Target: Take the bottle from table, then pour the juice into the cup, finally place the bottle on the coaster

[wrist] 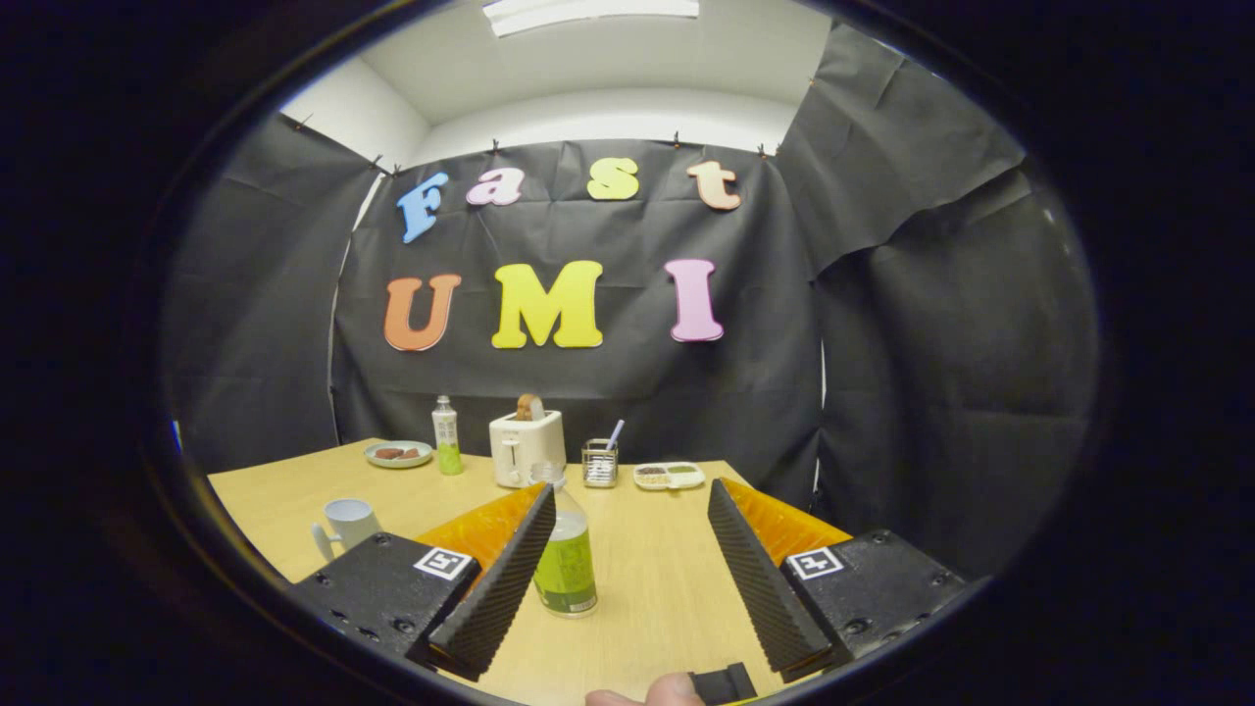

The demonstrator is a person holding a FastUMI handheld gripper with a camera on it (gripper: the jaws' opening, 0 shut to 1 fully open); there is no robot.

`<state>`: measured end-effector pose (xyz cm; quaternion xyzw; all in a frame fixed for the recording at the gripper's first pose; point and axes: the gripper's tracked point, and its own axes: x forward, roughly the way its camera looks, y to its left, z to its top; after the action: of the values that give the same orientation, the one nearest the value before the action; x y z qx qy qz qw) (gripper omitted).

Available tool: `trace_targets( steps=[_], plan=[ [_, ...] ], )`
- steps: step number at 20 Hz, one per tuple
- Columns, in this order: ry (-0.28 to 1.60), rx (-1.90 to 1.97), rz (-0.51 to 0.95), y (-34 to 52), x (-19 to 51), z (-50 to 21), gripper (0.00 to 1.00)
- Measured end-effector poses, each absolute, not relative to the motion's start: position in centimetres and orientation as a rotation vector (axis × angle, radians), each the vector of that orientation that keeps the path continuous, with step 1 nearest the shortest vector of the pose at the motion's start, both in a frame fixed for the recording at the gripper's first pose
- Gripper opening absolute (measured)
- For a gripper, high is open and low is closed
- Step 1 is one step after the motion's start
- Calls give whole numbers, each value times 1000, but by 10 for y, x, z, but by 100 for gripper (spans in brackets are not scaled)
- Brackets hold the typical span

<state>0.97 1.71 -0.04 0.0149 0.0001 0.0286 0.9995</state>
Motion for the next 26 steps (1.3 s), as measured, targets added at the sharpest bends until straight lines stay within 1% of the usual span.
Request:
trace_targets(
  steps=[4, 14, 21, 26],
  plan=[
    [2, 36, 60, 18, 12, -3, 100],
    [60, 68, 148, 57, 35, -35, 100],
    [138, 49, 153, 80, 70, -81, 100],
    [190, 57, 139, 85, 93, -99, 100]
  ],
)
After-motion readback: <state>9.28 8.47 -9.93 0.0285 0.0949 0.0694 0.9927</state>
